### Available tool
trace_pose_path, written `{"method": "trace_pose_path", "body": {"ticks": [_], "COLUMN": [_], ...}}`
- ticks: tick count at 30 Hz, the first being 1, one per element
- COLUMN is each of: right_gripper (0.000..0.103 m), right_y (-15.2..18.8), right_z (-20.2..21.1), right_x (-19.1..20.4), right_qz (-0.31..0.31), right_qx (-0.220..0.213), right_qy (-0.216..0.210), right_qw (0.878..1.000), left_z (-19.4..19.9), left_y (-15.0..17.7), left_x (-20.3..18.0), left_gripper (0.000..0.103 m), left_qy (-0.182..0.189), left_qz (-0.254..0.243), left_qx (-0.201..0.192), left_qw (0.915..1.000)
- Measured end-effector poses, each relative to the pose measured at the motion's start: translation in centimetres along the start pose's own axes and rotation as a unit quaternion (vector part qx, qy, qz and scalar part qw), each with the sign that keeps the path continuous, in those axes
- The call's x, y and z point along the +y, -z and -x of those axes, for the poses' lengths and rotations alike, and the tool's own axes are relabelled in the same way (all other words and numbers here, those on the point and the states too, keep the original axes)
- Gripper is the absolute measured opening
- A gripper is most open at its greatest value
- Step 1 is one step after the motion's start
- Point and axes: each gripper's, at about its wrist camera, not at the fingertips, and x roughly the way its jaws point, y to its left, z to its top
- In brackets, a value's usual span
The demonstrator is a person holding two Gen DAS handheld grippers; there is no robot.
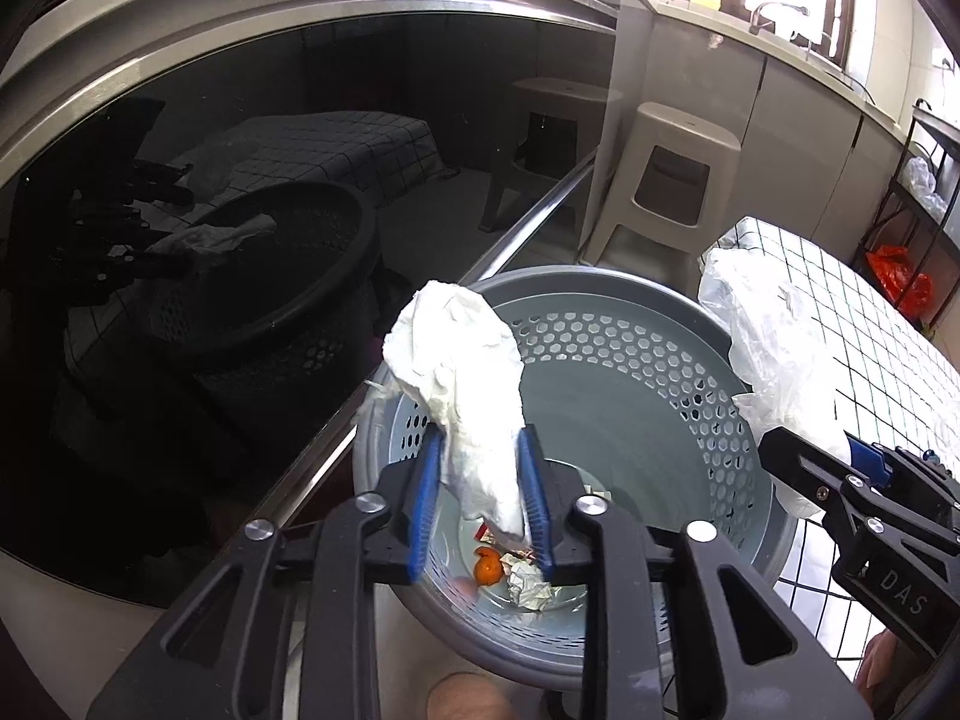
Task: Collect trash
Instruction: 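Carry the tissue and plastic bag to the grey basket and open both tools, then withdraw both tools from the basket back over the table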
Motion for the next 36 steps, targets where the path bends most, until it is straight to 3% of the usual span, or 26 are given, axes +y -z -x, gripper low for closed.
{"method": "trace_pose_path", "body": {"ticks": [1,2,3,6,14,24,29,36], "right_gripper": [0.047,0.059,0.064,0.064,0.064,0.064,0.064,0.064], "right_y": [0.0,0.0,-0.1,-0.2,0.2,1.1,2.6,6.0], "right_z": [0.0,0.1,0.3,0.6,1.0,1.5,2.5,5.2], "right_x": [0.0,0.0,0.0,0.1,0.2,0.0,-0.2,-1.4], "right_qz": [0.0,-0.001,-0.002,-0.002,-0.004,-0.014,-0.024,-0.049], "right_qx": [0.0,0.0,-0.004,-0.009,-0.009,-0.007,-0.004,-0.014], "right_qy": [0.0,-0.002,-0.003,-0.002,0.0,0.0,0.003,0.012], "right_qw": [1.0,1.0,1.0,1.0,1.0,1.0,1.0,0.999], "left_z": [0.0,0.0,0.1,0.3,0.2,0.4,1.1,2.0], "left_y": [0.0,0.0,0.0,0.0,0.0,-0.2,0.0,0.4], "left_x": [0.0,0.0,0.0,0.1,0.1,0.2,-0.2,-1.9], "left_gripper": [0.033,0.037,0.043,0.055,0.056,0.067,0.077,0.082], "left_qy": [0.0,-0.001,-0.002,-0.006,-0.005,-0.005,-0.005,0.008], "left_qz": [0.001,0.001,0.002,0.005,0.008,0.009,0.005,-0.011], "left_qx": [-0.001,-0.001,-0.002,-0.008,-0.004,-0.009,-0.023,-0.031], "left_qw": [1.0,1.0,1.0,0.9999,0.9999,0.9999,0.9997,0.9994]}}
